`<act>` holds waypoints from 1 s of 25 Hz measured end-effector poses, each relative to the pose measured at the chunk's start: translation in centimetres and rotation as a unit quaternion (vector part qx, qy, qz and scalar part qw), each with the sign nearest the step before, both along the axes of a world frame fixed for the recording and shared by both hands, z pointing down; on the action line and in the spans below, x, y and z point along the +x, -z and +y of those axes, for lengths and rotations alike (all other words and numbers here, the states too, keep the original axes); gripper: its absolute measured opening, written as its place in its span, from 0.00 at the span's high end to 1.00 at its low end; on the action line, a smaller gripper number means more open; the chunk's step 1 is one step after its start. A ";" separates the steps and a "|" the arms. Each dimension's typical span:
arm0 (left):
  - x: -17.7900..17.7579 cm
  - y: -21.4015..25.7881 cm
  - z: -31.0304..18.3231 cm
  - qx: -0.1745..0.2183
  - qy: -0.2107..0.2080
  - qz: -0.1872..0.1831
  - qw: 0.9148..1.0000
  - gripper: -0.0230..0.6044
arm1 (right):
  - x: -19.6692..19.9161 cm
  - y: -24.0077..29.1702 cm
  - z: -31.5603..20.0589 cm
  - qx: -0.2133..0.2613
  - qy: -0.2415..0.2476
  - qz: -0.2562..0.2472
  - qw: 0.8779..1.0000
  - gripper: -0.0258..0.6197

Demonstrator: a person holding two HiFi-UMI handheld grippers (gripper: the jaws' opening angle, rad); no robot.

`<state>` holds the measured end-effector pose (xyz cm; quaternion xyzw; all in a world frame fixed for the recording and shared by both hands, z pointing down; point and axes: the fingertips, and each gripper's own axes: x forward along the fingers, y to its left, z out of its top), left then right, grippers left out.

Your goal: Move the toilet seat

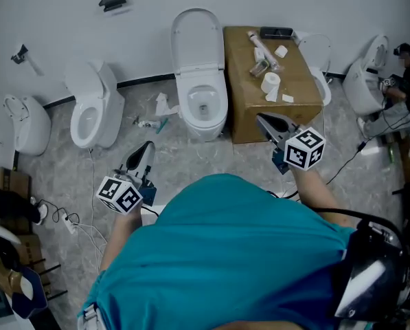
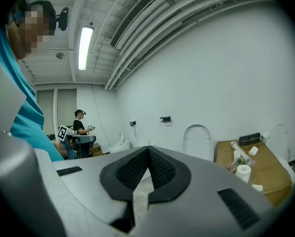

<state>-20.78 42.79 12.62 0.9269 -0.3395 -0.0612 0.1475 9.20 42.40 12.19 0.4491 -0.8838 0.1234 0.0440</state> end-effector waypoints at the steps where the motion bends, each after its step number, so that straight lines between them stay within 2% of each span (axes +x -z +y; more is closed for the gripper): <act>1: -1.0 0.0 -0.2 0.000 0.000 0.000 1.000 0.96 | -1.0 0.3 -0.3 0.003 0.001 0.000 1.000 0.96; 9: -7.1 -0.3 -1.9 0.002 -0.018 -0.010 1.000 0.96 | -7.7 0.6 -1.7 0.011 0.000 -0.001 1.000 0.96; 14: -8.5 -1.1 -3.0 0.000 -0.029 -0.007 1.000 0.96 | -9.2 0.1 -2.1 0.007 -0.006 -0.007 1.000 0.96; 20: -6.2 -1.8 -4.5 -0.004 -0.028 -0.013 1.000 0.96 | -6.4 -0.9 -4.0 0.004 -0.010 -0.017 1.000 0.96; 25: -0.5 -1.4 -6.9 0.002 -0.008 -0.019 1.000 0.96 | -0.8 -0.7 -7.2 0.017 0.009 -0.026 0.999 0.96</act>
